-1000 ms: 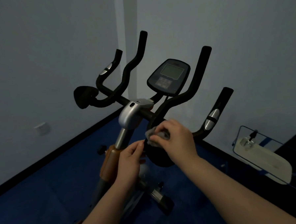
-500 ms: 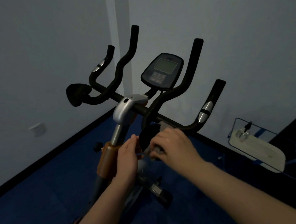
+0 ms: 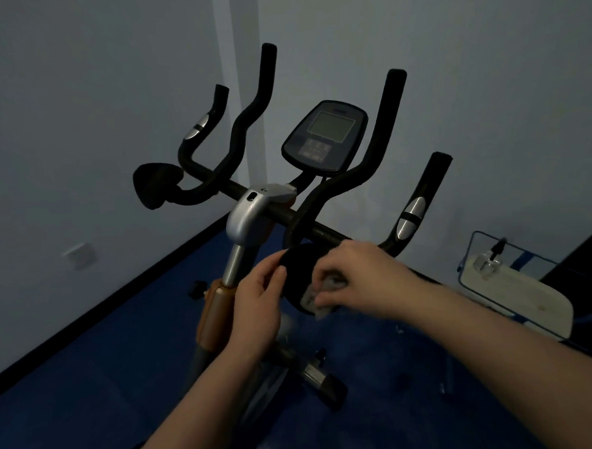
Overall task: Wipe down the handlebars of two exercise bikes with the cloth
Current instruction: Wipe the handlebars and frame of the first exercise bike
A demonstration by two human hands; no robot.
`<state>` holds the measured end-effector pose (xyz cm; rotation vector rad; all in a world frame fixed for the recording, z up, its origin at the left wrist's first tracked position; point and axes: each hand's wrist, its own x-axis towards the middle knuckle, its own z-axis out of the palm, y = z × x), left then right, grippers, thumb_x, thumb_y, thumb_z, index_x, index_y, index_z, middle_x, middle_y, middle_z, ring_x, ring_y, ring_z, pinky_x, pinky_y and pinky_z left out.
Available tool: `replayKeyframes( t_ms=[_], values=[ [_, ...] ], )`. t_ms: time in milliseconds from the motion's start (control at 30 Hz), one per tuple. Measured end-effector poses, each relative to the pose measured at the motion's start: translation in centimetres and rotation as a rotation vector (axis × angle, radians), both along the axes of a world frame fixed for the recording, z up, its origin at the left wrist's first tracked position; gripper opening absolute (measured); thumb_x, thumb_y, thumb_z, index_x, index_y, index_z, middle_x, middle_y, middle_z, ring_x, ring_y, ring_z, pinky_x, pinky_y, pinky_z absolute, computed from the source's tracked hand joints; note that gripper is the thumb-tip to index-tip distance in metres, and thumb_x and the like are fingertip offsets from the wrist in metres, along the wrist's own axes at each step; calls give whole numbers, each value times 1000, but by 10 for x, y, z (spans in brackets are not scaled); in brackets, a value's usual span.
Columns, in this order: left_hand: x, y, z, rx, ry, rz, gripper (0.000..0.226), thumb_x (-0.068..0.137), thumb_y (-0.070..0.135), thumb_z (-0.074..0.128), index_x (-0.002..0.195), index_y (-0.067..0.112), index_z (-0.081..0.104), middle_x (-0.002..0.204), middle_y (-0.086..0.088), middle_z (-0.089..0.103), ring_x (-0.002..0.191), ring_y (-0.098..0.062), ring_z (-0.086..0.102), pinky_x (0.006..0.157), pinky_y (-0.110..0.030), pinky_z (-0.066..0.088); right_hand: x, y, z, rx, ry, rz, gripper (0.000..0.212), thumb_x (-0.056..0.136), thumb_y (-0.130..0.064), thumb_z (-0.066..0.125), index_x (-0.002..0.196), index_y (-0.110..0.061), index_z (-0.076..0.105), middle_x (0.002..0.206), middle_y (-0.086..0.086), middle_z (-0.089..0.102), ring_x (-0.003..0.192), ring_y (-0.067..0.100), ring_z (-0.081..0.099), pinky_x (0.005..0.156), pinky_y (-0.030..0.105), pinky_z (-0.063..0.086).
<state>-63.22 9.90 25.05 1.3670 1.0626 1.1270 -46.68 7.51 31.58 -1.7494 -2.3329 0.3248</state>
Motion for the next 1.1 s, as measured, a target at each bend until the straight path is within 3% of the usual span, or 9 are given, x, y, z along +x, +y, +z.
replayKeyframes(
  t_ms=[100, 233, 333, 500, 600, 700, 800, 1000, 1100],
  values=[
    [-2, 4, 5, 23, 25, 25, 29, 94, 5, 52, 118, 15, 65, 108, 3, 69, 101, -7, 65, 85, -16, 53, -6, 20, 1, 84, 192, -158, 16, 74, -41, 75, 83, -35, 63, 92, -10, 58, 90, 10, 54, 76, 30, 44],
    [-4, 8, 5, 58, 81, 51, 28, 93, 6, 54, 117, 14, 67, 108, -1, 69, 96, -3, 64, 75, -9, 50, -21, 7, -31, 329, 87, -160, 20, 72, -37, 78, 86, -26, 68, 90, -7, 64, 89, 16, 56, 78, 32, 39],
    [-3, 9, 6, 76, 79, 53, 27, 93, 5, 53, 113, 13, 68, 97, 1, 68, 77, 11, 61, 66, -4, 45, -9, 4, -15, 89, -47, 9, 22, 73, -47, 74, 89, -32, 69, 94, -10, 66, 92, 11, 56, 82, 28, 37],
    [-7, 18, 7, -47, -69, 25, 24, 88, -1, 57, 108, 3, 70, 93, -7, 73, 76, 0, 67, 67, -12, 52, -10, 24, -7, 61, 435, -215, 18, 68, -38, 81, 80, -32, 68, 88, -12, 65, 84, 5, 58, 74, 26, 47],
    [-10, 21, 2, -167, -165, 3, 23, 88, 1, 58, 108, 2, 70, 96, -12, 73, 81, -13, 71, 69, -19, 56, -26, 15, -29, 239, 257, -180, 20, 69, -38, 79, 84, -30, 68, 92, -10, 65, 89, 12, 58, 80, 32, 44],
    [-9, 22, 1, -216, -219, 4, 21, 88, -1, 57, 102, 7, 71, 92, -7, 74, 84, -14, 71, 68, -19, 57, -23, 5, -23, 46, -8, 37, 22, 72, -45, 75, 89, -33, 69, 98, -10, 67, 96, 12, 57, 88, 33, 42],
    [-7, 22, 1, -204, -222, 5, 21, 88, -1, 57, 99, 9, 71, 86, 1, 75, 82, -10, 71, 67, -17, 56, -5, 11, 2, -194, -24, 94, 23, 66, -48, 78, 82, -35, 67, 91, -13, 64, 88, 7, 57, 80, 31, 49],
    [-4, 18, -3, -154, -169, 56, 20, 89, 3, 58, 103, 8, 71, 90, -2, 75, 84, -11, 69, 74, -24, 55, -10, 16, -17, 162, 149, -171, 17, 74, -39, 75, 86, -33, 65, 95, -11, 56, 97, 12, 46, 84, 35, 41],
    [-4, 16, -3, -116, -144, 71, 21, 89, 3, 58, 104, 7, 71, 92, -3, 74, 83, -8, 69, 73, -22, 55, -2, 4, -20, 36, 92, -67, 16, 76, -42, 73, 87, -34, 65, 96, -12, 56, 96, 8, 45, 84, 29, 38]
  ],
)
